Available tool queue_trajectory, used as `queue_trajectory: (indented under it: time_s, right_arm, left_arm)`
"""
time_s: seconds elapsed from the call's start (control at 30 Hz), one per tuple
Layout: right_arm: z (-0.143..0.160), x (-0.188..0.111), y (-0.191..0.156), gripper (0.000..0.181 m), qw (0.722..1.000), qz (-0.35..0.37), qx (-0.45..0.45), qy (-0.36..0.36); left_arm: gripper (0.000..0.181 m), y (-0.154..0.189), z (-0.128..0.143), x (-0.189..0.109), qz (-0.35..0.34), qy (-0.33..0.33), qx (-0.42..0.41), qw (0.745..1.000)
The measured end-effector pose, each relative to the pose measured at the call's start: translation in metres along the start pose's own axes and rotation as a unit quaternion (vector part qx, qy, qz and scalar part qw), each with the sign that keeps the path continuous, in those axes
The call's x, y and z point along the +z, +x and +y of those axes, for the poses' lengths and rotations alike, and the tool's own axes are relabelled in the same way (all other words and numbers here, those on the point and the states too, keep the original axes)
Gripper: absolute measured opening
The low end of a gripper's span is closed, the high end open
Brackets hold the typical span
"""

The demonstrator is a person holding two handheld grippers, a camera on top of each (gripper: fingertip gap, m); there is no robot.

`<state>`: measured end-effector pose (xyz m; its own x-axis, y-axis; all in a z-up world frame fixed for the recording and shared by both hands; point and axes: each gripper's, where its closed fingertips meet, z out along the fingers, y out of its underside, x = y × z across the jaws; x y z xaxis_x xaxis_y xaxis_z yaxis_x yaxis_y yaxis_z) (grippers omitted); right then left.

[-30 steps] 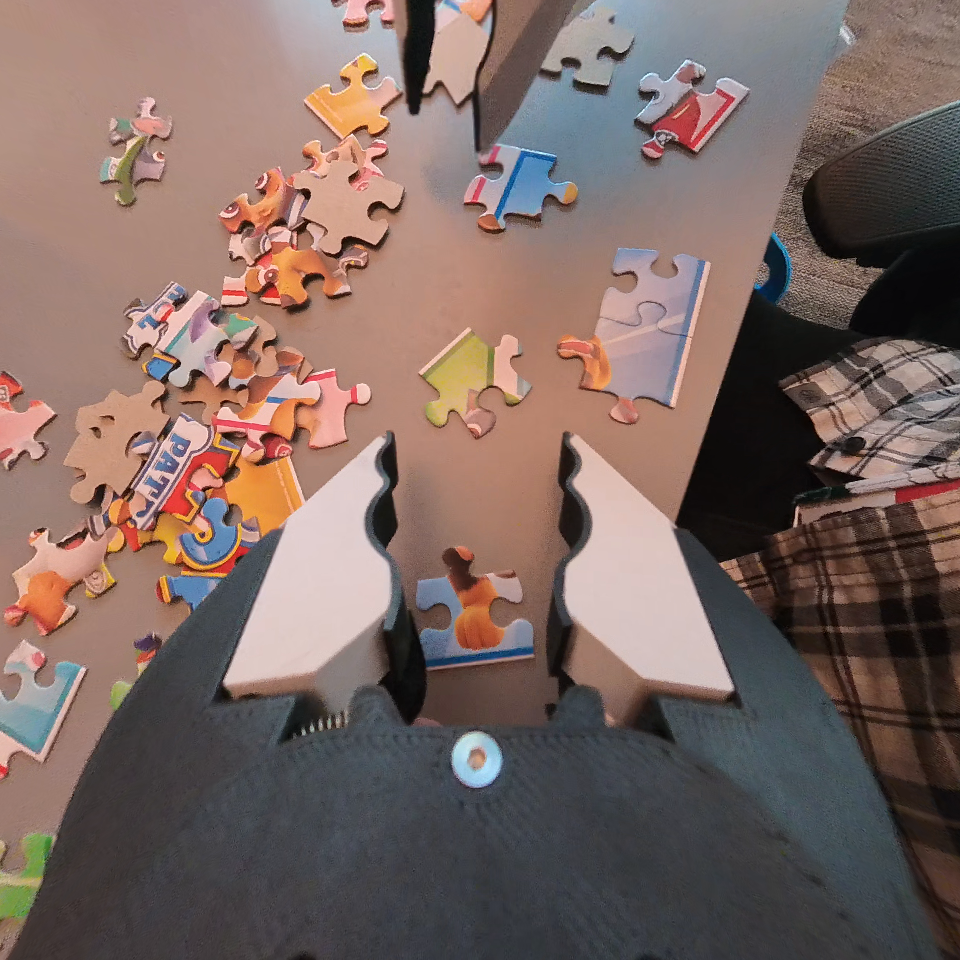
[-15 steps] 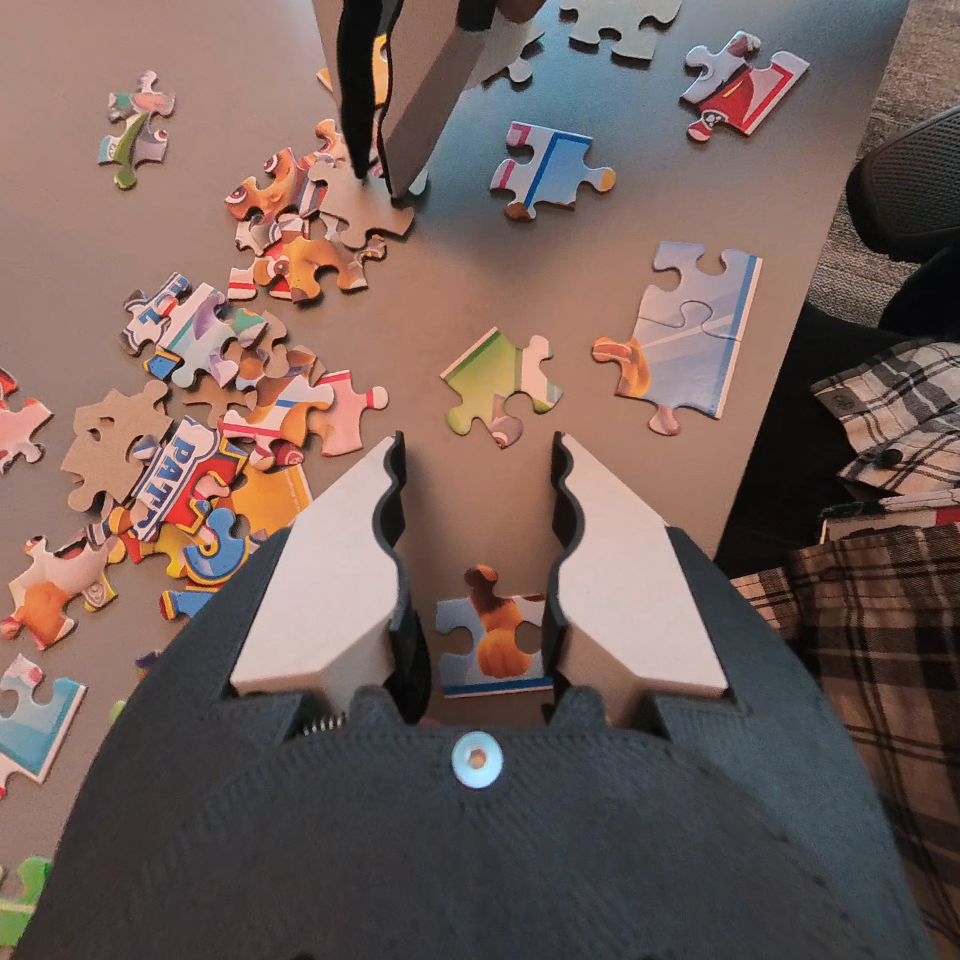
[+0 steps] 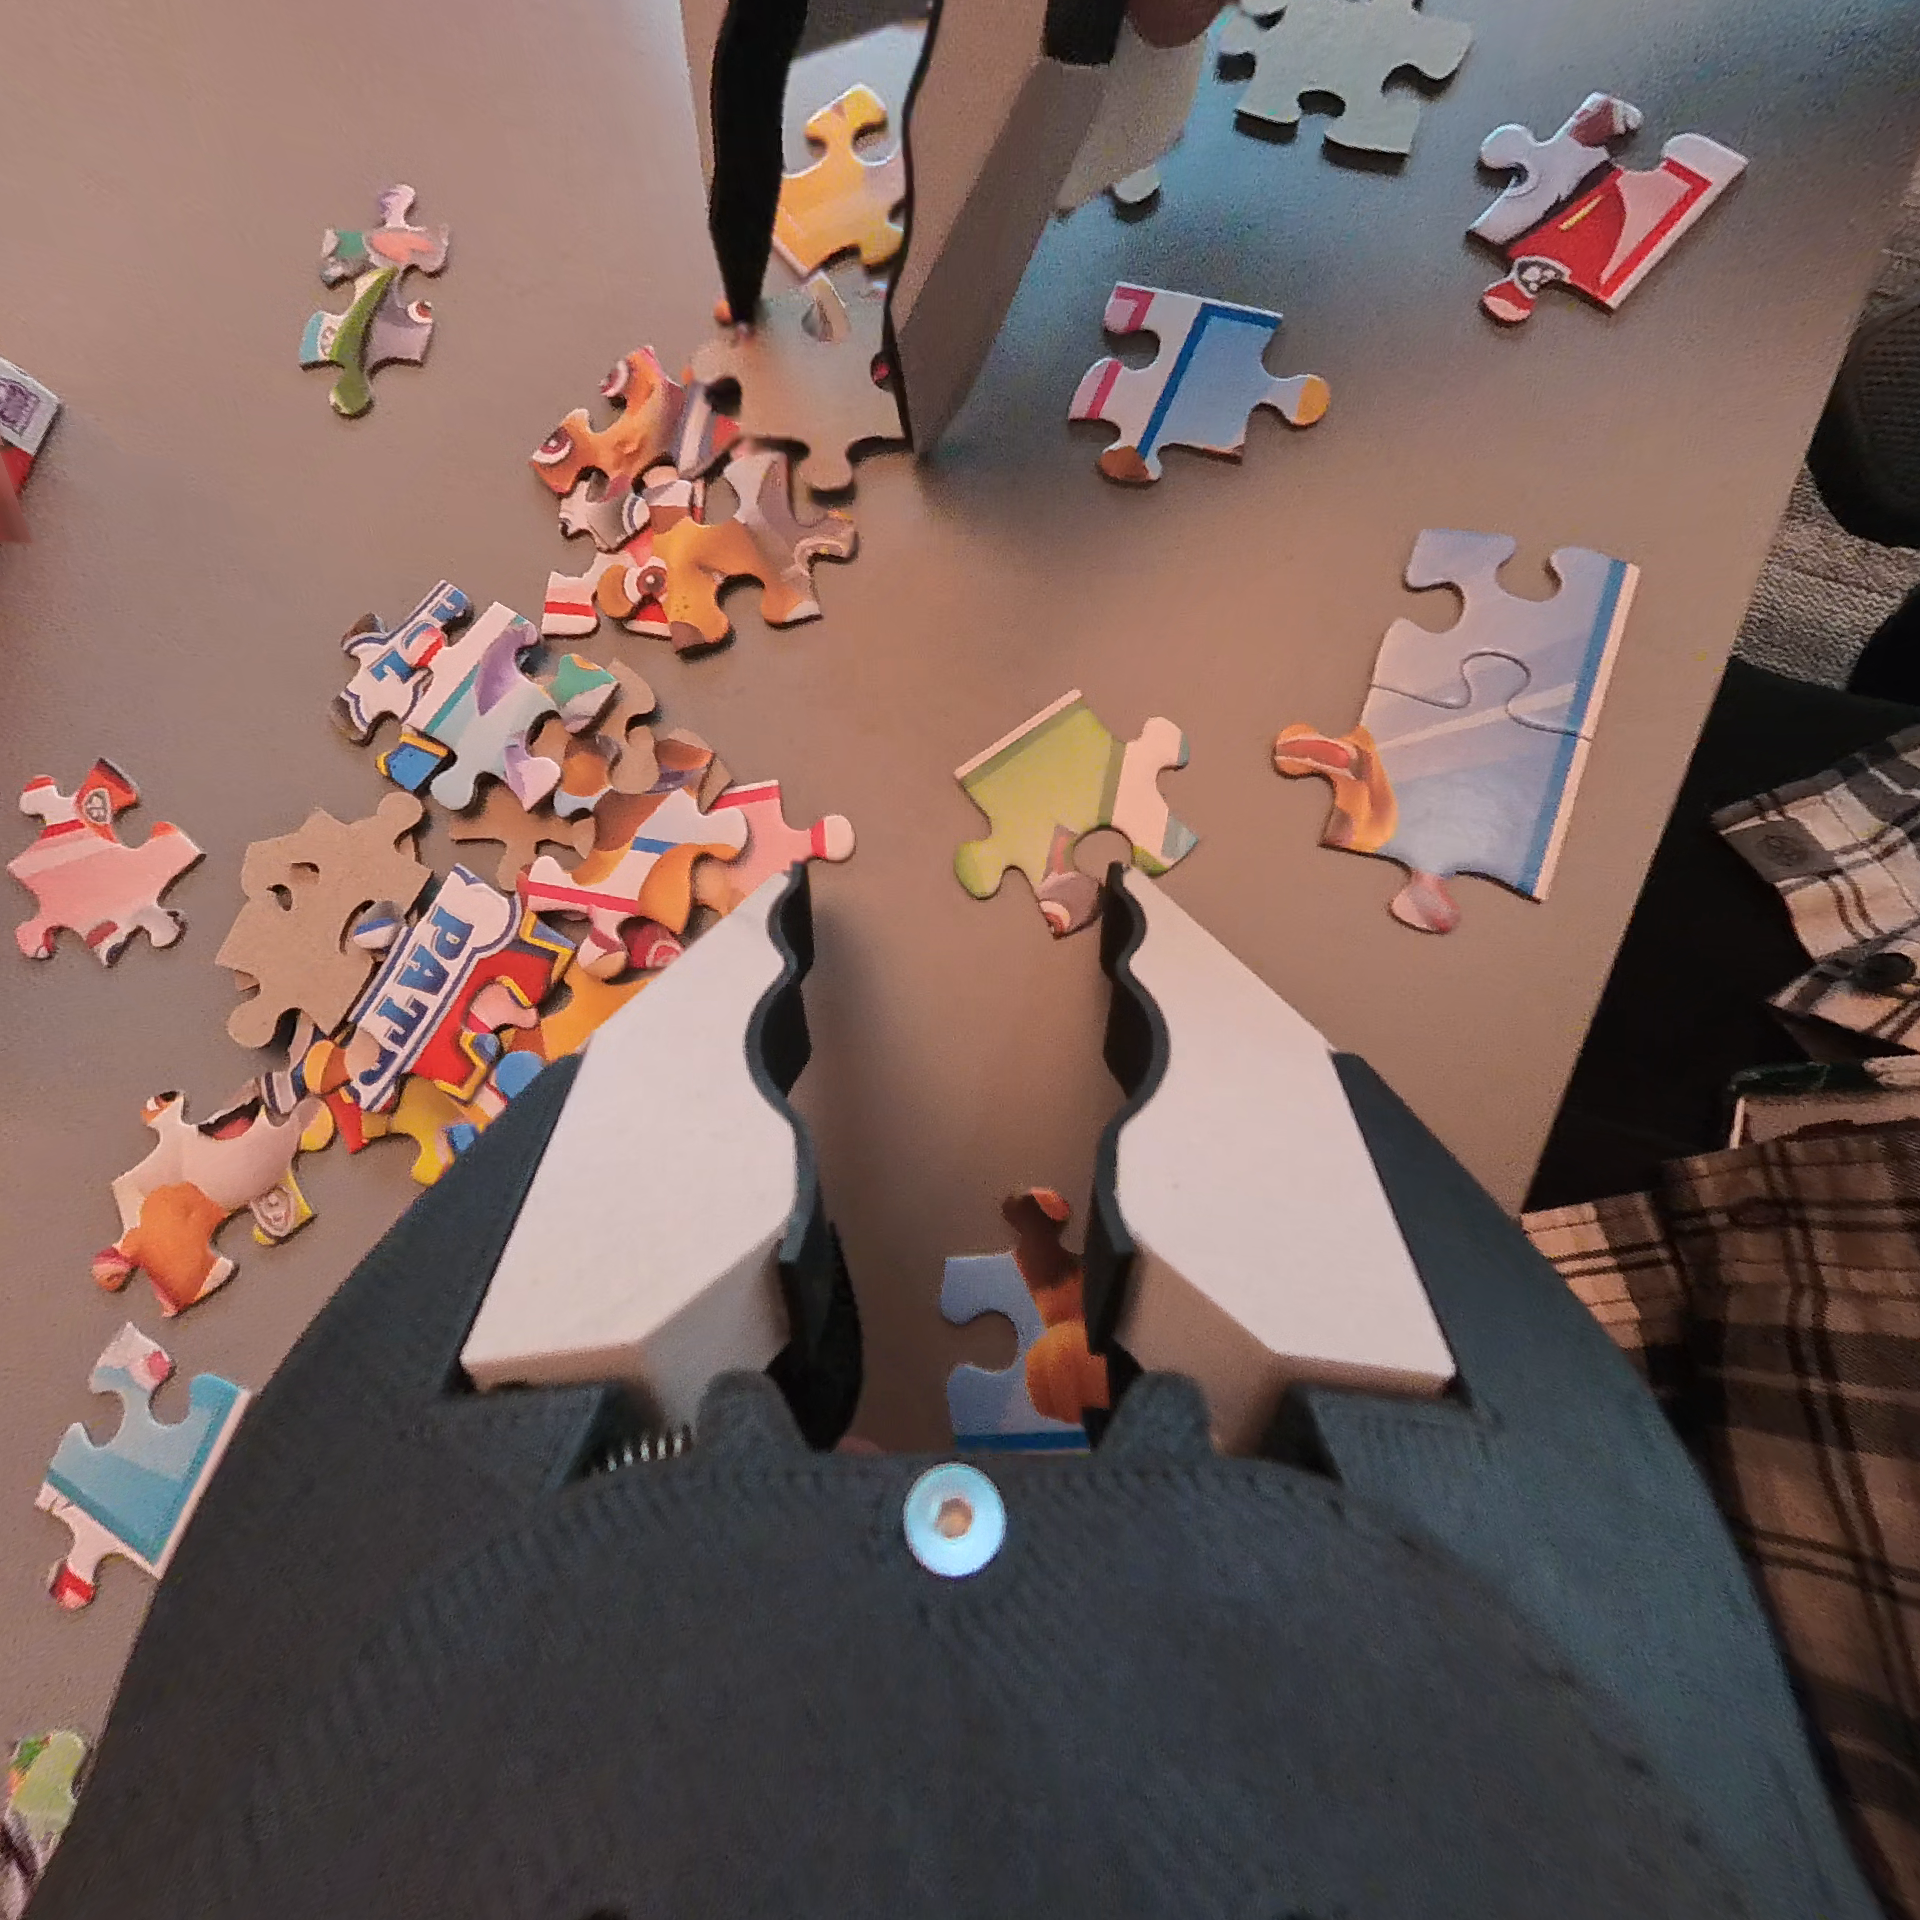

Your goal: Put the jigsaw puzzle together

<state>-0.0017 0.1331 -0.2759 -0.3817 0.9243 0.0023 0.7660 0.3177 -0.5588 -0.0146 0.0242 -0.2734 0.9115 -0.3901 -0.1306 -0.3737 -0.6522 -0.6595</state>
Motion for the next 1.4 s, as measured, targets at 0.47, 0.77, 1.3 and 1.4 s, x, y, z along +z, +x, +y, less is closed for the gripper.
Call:
queue_trajectory:
  time_s: [0.47, 0.77, 1.3, 1.4]
  right_arm:
    - [-0.013, -0.014, -0.014, 0.047, 0.995, -0.051, 0.029, 0.079]
    - [-0.036, -0.047, -0.075, 0.048, 0.958, -0.256, 0.053, 0.118]
    - [-0.066, -0.078, -0.079, 0.014, 0.958, -0.189, -0.012, 0.217]
    - [-0.07, -0.08, -0.08, 0.0, 0.95, -0.209, 0.012, 0.233]
  left_arm:
    - [0.061, -0.02, -0.022, 0.0, -0.064, 0.029, 0.036, 0.997]
    - [0.035, -0.001, -0.066, 0.001, -0.123, 0.074, 0.277, 0.95]
    - [0.001, 0.009, -0.093, -0.037, 0.205, 0.245, -0.117, 0.94]
    - [0.001, 0.013, -0.093, -0.04, 0.223, 0.247, -0.121, 0.935]
